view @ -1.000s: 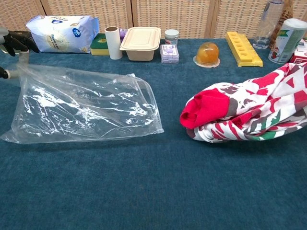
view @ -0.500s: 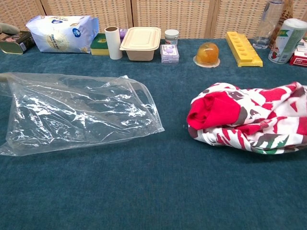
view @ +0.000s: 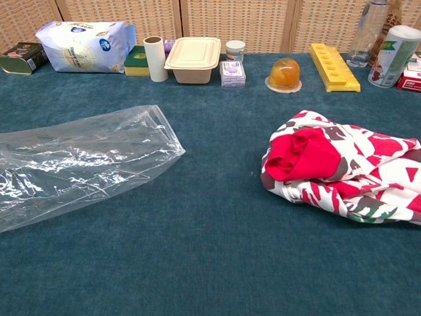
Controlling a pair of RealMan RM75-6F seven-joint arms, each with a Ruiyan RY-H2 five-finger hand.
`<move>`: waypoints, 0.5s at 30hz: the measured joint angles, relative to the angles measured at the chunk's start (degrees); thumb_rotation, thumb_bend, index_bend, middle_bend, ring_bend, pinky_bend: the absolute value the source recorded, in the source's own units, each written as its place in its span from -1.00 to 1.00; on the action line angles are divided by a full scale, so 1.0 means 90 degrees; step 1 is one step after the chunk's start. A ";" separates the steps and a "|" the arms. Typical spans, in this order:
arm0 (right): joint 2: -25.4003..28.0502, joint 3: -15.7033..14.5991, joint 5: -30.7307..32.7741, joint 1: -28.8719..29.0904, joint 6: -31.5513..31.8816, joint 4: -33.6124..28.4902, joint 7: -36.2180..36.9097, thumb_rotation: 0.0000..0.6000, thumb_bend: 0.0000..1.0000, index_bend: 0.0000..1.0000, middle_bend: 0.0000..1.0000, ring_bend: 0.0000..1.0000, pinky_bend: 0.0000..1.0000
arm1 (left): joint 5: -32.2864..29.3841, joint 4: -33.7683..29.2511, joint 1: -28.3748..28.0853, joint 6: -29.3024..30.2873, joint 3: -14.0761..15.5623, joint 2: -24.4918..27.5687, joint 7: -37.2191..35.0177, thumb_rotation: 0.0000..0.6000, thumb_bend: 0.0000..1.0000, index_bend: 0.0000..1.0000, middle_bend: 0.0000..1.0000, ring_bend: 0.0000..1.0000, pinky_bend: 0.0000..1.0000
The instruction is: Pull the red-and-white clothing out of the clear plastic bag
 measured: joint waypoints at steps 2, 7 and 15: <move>0.0003 -0.0020 0.0023 -0.0066 0.0044 -0.0022 -0.0009 0.27 -0.39 -0.69 -0.56 -0.52 -0.43 | 0.0146 -0.0097 0.0165 0.0195 0.0064 0.0026 -0.0093 0.79 -0.82 -1.00 -0.90 -1.00 -0.81; -0.0009 -0.0093 0.0012 -0.0250 0.0184 -0.0049 0.0092 0.27 -0.39 -0.61 -0.53 -0.52 -0.44 | 0.0657 -0.0315 0.0564 0.0651 0.0283 0.0077 -0.0220 0.77 -0.82 -0.98 -0.90 -1.00 -0.81; -0.0108 -0.0193 -0.0017 -0.0614 0.0513 0.0016 0.0357 0.49 -0.39 -0.52 -0.50 -0.51 -0.44 | 0.1225 -0.0625 0.1158 0.1361 0.0529 -0.0024 0.0003 0.73 -0.82 -0.94 -0.90 -1.00 -0.81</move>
